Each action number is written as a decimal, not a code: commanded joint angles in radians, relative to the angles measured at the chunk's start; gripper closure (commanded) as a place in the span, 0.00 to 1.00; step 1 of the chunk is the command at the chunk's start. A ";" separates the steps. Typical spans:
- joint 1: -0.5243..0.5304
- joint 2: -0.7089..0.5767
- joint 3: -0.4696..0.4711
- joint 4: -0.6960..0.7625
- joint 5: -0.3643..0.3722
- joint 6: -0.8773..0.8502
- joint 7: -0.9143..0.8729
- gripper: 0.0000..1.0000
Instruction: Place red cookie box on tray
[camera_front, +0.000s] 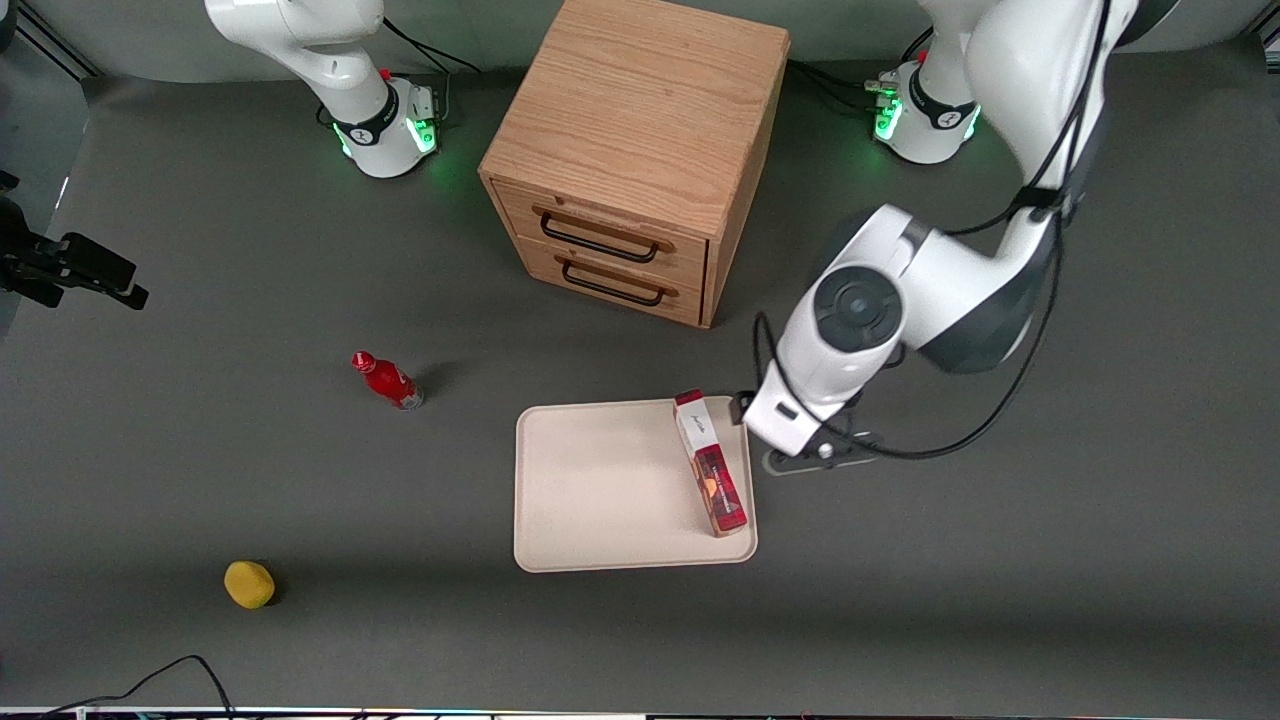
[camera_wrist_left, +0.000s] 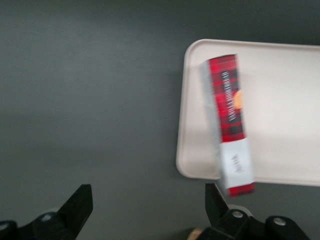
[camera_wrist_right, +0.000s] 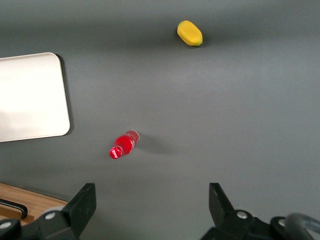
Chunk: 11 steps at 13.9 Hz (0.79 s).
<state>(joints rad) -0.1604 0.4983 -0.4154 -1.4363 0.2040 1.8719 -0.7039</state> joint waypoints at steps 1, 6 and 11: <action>0.018 -0.208 0.117 -0.225 -0.130 0.009 0.195 0.00; 0.024 -0.414 0.280 -0.465 -0.147 0.044 0.403 0.00; 0.025 -0.540 0.478 -0.578 -0.149 0.029 0.614 0.00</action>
<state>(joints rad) -0.1292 0.0409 -0.0072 -1.9313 0.0694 1.8802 -0.1825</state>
